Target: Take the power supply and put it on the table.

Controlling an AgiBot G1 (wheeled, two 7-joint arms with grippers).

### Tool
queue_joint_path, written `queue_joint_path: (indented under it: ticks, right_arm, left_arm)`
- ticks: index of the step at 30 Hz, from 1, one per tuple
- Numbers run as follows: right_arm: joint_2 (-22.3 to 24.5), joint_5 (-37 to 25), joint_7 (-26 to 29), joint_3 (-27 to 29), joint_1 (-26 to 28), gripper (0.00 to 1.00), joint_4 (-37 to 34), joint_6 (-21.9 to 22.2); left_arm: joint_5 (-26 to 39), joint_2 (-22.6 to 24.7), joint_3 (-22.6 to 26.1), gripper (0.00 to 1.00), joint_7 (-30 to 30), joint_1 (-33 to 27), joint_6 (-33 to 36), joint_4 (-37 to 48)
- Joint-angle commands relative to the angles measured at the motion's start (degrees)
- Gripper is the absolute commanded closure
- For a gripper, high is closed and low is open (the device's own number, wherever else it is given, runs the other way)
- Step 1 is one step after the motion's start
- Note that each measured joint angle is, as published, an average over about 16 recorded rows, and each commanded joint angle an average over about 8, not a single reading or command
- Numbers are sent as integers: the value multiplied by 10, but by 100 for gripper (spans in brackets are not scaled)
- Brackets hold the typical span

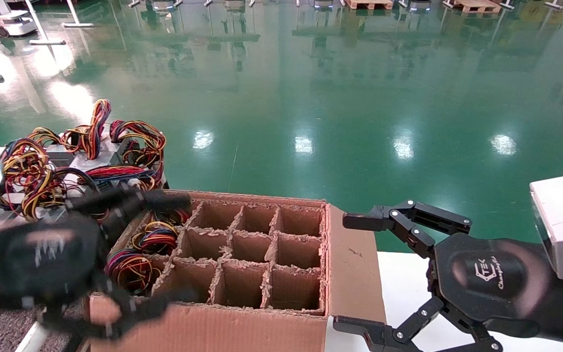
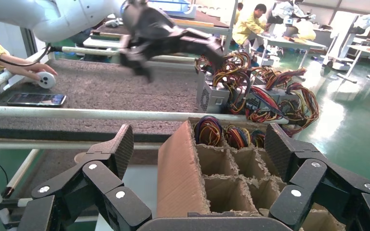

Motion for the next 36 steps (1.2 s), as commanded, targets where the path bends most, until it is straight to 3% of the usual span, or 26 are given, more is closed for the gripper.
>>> queue_joint_path:
  ticks: [1, 7, 36]
  right_arm:
    - [0, 0, 0, 0, 0, 0, 0, 0]
    - [0, 0, 0, 0, 0, 0, 0, 0]
    - [0, 0, 0, 0, 0, 0, 0, 0]
  left_arm:
    - [-10, 0, -4, 0, -3, 22, 4, -24]
    - [-23, 0, -9, 0, -6, 48, 9, -53]
    - [-14, 0, -6, 0, -4, 28, 5, -31]
